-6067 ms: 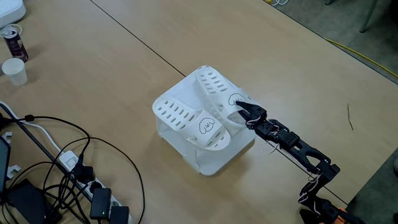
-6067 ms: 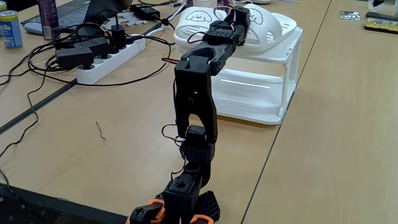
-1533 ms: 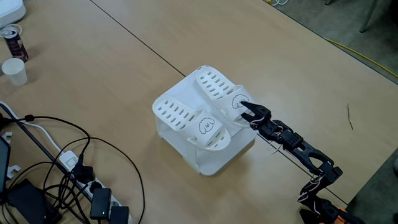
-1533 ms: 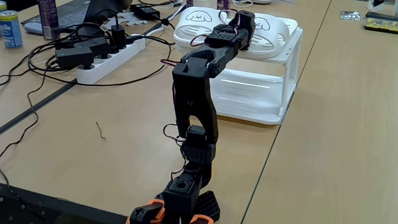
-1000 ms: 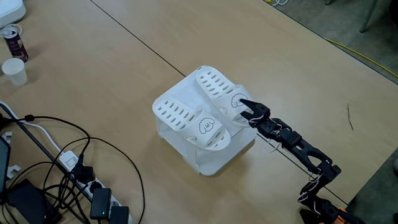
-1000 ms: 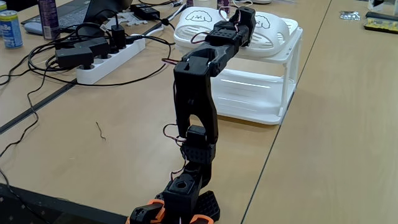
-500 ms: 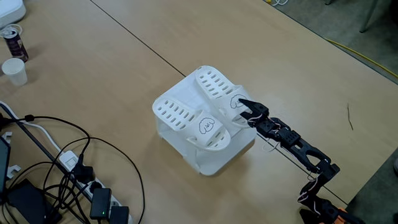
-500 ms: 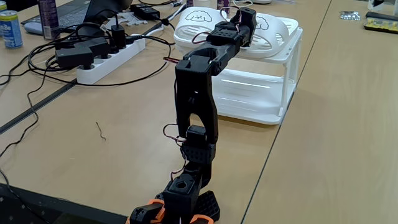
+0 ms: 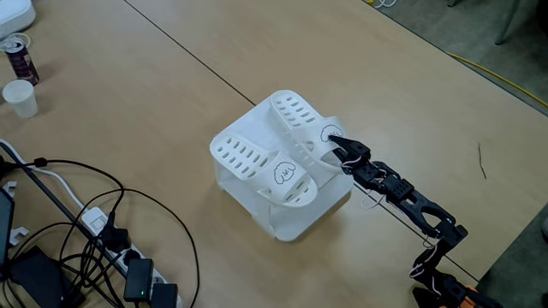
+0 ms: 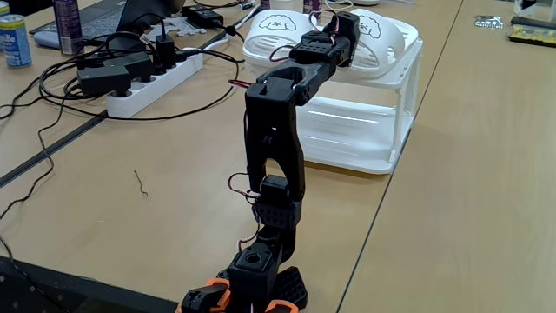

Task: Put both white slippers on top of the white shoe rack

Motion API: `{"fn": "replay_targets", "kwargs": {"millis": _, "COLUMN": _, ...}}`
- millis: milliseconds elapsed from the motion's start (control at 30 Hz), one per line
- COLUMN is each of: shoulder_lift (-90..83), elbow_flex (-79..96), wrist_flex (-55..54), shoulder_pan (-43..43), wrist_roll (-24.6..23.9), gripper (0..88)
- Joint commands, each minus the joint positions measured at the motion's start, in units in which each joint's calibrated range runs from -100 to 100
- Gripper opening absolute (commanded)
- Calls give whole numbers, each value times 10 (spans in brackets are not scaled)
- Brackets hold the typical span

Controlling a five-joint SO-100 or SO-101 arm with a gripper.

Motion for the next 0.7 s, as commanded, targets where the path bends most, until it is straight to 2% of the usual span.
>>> {"fn": "replay_targets", "kwargs": {"millis": 0, "shoulder_lift": -15, "elbow_flex": -35, "wrist_flex": -9, "shoulder_pan": -6, "wrist_roll": 5, "gripper": 8}}
{"fn": "replay_targets", "kwargs": {"millis": 367, "shoulder_lift": -15, "elbow_flex": -70, "wrist_flex": -8, "shoulder_pan": -51, "wrist_roll": 5, "gripper": 8}}
{"fn": "replay_targets", "kwargs": {"millis": 667, "shoulder_lift": -15, "elbow_flex": -65, "wrist_flex": -8, "shoulder_pan": -56, "wrist_roll": 5, "gripper": 8}}
